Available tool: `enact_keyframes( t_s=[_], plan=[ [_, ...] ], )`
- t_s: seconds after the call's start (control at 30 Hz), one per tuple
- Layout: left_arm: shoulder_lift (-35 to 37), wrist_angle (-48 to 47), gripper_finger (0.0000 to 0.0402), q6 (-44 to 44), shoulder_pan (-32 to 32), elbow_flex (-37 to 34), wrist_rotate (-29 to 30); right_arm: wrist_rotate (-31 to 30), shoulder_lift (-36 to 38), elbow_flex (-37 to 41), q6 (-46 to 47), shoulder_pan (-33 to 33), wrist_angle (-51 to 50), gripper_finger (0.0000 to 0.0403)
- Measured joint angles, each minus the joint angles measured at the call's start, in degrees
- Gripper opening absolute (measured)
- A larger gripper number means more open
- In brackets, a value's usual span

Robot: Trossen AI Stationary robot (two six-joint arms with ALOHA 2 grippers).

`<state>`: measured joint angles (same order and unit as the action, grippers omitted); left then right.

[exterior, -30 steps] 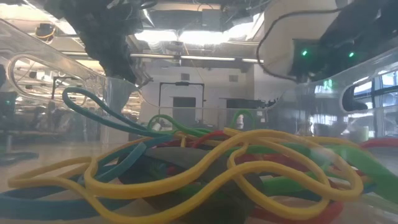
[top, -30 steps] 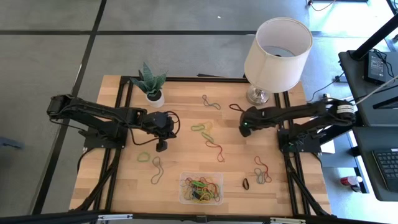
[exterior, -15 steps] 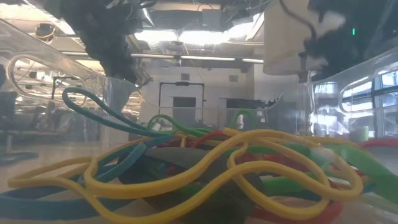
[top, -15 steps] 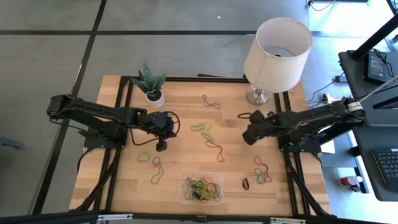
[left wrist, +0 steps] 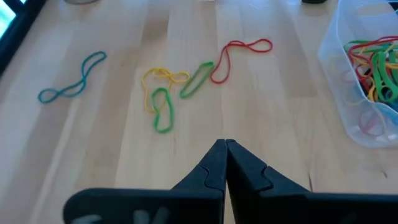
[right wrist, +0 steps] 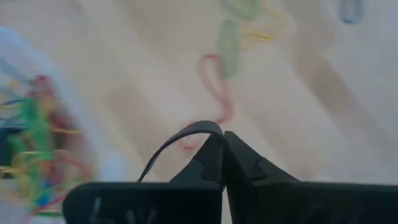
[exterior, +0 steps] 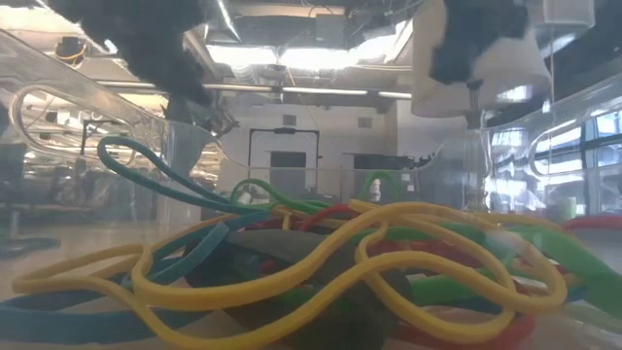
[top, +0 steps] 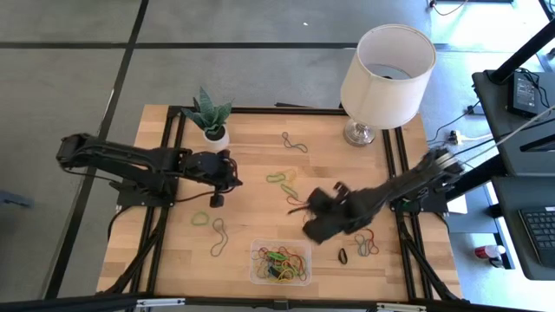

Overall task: Pick and place rubber bands into bin
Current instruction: Put the black rubber band into the transparent bin

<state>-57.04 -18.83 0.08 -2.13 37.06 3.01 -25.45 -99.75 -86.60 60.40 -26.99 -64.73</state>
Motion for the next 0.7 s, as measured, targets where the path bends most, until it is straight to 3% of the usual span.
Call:
enact_keyframes(
  t_s=[0.2, 0.37, 0.7],
  plan=[
    [5.45, 0.34, 0.0002, -2.34, 0.00, -4.58, -0.20, 4.71, -14.13, -17.13, 1.06, -2.22, -3.53, 0.0000],
    [8.37, 0.60, 0.0002, -2.33, -0.01, -6.13, -3.22, 8.14, -23.47, -27.05, 2.88, -3.27, -6.40, 0.0000],
    [10.08, 0.18, 0.0002, -1.50, 0.00, -6.56, -6.44, 16.96, -32.36, -31.24, 7.72, -4.44, -9.12, 0.0007]
  ],
)
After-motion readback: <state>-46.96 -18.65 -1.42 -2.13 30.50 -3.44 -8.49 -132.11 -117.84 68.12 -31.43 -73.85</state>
